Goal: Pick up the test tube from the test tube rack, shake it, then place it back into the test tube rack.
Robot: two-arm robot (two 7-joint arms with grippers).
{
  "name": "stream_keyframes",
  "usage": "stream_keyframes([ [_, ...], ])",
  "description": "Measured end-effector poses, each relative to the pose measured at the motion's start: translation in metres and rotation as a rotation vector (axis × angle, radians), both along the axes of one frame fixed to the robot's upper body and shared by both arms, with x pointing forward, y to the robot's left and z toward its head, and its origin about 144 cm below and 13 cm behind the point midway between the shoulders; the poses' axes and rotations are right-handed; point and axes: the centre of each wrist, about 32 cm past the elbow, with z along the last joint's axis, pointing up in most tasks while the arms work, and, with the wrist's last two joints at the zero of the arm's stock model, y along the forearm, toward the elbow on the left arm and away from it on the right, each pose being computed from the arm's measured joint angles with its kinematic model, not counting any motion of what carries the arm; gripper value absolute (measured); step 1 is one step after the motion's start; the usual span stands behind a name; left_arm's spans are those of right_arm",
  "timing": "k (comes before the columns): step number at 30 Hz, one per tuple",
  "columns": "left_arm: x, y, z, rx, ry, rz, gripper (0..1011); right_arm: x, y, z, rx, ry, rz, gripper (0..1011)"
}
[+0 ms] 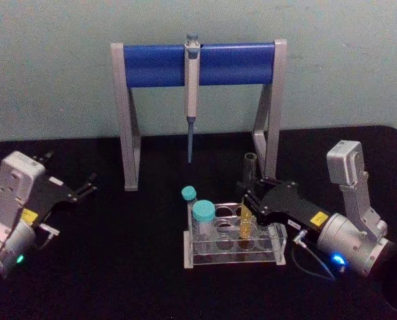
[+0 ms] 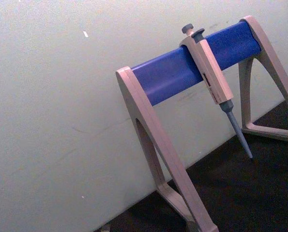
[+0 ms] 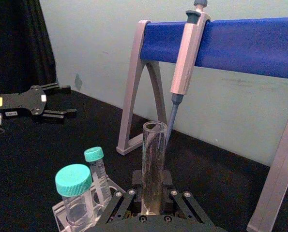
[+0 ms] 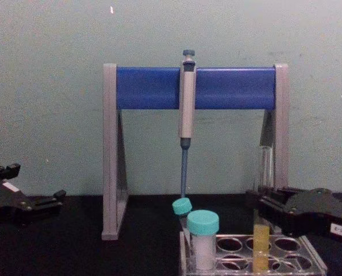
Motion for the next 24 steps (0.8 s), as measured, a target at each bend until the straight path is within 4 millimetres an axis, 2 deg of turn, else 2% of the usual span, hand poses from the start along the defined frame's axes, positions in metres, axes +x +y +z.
stream_keyframes([
  [6, 0.0000, 0.0000, 0.0000, 0.000, 0.000, 0.000, 1010, -0.0001, -0.0001, 0.0001, 0.000, 0.001, 0.000, 238],
  [9, 0.0000, 0.0000, 0.0000, 0.000, 0.000, 0.000, 1010, -0.0001, -0.0001, 0.0001, 0.001, 0.001, 0.000, 287],
  [24, 0.0000, 0.0000, 0.0000, 0.000, 0.000, 0.000, 1010, -0.0001, -0.0002, 0.0004, 0.004, 0.002, 0.000, 754],
])
